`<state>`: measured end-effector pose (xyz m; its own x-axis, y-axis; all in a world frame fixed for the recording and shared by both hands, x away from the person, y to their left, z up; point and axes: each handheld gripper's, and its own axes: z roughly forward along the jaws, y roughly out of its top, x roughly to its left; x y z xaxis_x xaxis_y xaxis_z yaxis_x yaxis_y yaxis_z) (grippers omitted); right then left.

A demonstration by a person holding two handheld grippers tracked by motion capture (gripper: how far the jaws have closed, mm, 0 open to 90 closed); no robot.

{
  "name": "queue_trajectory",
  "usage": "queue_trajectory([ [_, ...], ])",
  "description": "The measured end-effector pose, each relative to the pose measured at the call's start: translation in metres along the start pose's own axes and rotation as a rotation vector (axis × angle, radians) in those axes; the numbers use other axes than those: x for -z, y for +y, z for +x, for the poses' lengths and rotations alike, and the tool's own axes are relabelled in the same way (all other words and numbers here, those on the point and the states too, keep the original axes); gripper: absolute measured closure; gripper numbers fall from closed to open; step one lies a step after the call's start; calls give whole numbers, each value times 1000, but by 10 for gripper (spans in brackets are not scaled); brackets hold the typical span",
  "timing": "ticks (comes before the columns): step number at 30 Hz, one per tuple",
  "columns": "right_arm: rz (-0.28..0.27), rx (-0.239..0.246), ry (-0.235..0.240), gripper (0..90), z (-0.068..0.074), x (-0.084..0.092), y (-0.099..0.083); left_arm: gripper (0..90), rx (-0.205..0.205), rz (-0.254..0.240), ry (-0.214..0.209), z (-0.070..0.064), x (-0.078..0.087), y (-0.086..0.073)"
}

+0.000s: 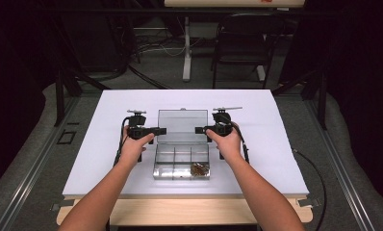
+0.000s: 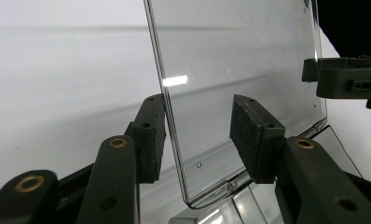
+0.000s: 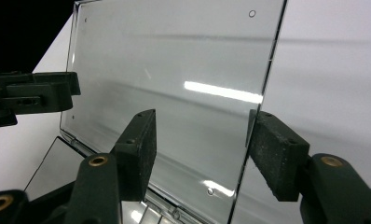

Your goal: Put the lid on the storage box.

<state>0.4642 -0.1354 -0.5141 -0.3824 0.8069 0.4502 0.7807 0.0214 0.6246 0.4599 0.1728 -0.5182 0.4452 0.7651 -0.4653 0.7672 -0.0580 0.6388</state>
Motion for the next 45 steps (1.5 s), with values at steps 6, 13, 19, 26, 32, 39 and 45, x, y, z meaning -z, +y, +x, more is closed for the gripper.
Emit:
queue_trajectory([
  [6,-6,4,-6,432,3,3,0,561,-8,-5,1,-2,3,0],
  [13,-14,18,-2,434,6,8,0,569,-26,-12,1,-5,7,0],
  [19,-18,31,1,436,9,12,0,578,-34,-19,1,-8,11,0],
  [26,-26,42,1,448,11,16,-1,583,-45,-28,-4,-10,14,-1],
  [32,-27,59,3,458,13,20,-2,582,-59,-39,-6,-12,17,-3],
  [39,-26,73,7,467,15,22,-3,575,-77,-48,-1,-15,20,-4],
  [45,-33,81,8,469,16,25,-4,573,-88,-52,-1,-18,22,-6],
])
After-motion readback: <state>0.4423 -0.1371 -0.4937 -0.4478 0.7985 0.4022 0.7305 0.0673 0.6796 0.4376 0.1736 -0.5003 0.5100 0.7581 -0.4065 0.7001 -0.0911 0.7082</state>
